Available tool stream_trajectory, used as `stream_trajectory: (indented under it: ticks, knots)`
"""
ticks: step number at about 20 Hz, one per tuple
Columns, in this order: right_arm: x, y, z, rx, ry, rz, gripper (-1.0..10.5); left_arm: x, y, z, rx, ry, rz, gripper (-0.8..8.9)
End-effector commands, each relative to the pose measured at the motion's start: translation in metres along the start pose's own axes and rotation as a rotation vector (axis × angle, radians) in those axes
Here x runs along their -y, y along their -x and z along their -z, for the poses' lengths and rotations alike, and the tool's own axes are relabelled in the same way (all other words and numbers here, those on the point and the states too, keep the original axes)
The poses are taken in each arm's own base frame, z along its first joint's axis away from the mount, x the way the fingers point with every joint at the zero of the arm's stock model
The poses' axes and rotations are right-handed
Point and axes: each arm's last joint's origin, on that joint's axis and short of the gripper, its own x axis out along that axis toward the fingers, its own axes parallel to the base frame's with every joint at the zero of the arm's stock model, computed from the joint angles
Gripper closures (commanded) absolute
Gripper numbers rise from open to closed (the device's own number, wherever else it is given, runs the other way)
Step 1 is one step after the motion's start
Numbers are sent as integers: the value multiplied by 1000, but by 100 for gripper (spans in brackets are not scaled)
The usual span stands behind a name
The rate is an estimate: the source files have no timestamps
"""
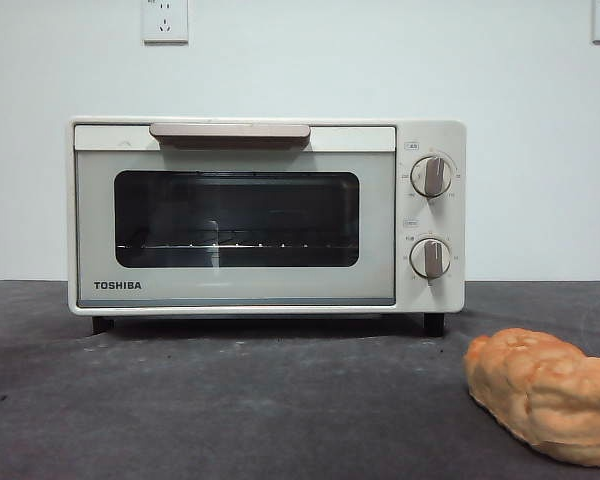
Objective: The left arm flap open the oven, the right arm pick bread and place it into oven, the left arm flap close the oven
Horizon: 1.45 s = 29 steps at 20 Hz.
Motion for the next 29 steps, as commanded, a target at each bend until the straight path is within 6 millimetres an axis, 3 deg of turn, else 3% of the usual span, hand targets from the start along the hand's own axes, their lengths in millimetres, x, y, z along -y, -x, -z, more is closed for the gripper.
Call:
stream_trajectory:
  ticks: [1,3,6,12,16,24,29]
  knots:
    - [-2,1,-3,8,30,-12,939,3,5,-5,29,-44,6,798]
    - [-2,1,-3,7,28,-13,873,3,5,-4,28,-43,6,798]
    - [-2,1,-3,7,13,-14,551,3,5,-4,28,-43,6,798]
    - [-3,-2,-2,-38,-8,-34,543,3,5,-5,29,-43,6,798]
    - [0,-17,1,-147,-22,-53,543,3,5,-5,29,-43,6,798]
    - [13,-84,26,-292,-94,-81,543,3,5,-5,29,-43,6,798]
    - [3,-122,30,-346,-41,-26,542,3,5,-5,29,-43,6,798]
